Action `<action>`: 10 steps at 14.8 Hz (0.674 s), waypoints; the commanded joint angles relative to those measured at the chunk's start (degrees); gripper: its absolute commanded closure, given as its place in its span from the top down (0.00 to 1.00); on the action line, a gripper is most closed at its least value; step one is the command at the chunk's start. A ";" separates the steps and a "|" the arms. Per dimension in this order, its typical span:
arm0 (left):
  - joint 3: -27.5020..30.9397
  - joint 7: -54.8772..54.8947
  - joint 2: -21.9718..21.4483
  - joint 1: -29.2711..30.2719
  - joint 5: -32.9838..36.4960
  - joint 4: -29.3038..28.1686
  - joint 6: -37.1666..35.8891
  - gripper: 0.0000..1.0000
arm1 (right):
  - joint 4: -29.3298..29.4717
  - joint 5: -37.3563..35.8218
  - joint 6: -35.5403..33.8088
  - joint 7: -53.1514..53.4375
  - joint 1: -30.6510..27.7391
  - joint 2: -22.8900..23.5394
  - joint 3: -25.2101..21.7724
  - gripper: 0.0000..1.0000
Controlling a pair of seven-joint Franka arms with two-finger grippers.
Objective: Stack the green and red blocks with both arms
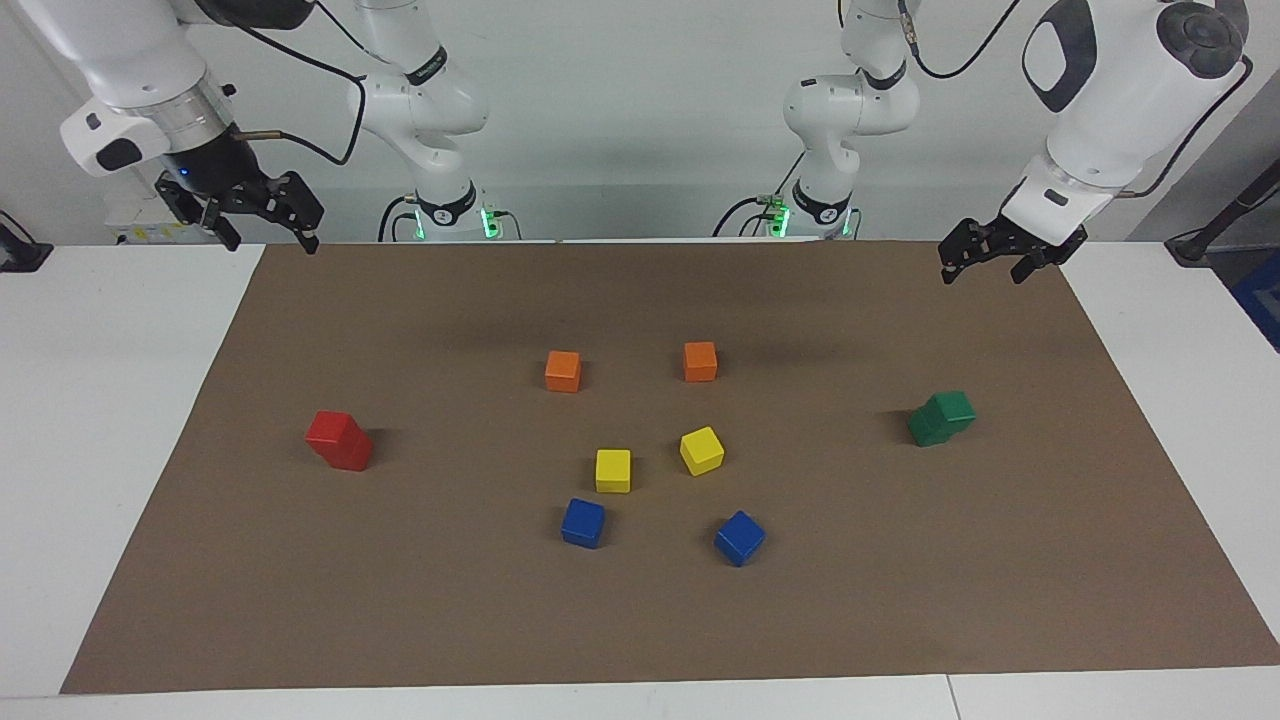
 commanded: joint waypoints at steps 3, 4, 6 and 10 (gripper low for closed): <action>0.78 0.00 -1.33 -0.96 0.94 -1.34 -0.09 1.00 | -0.71 -0.72 -0.53 -1.22 -1.70 -0.94 1.38 1.00; 0.78 0.00 -1.33 -0.96 0.94 -1.33 -0.09 1.00 | -0.88 -0.81 -0.44 -1.13 -1.70 -1.03 1.47 1.00; 0.69 0.00 -1.41 -1.04 0.94 -1.34 -0.09 1.00 | -1.93 -1.51 0.00 -1.04 -1.70 -1.11 1.47 1.00; 0.69 0.00 -1.41 -0.87 0.94 -1.42 -0.09 1.00 | -3.87 -1.60 0.88 -1.04 -1.87 -1.64 1.47 1.00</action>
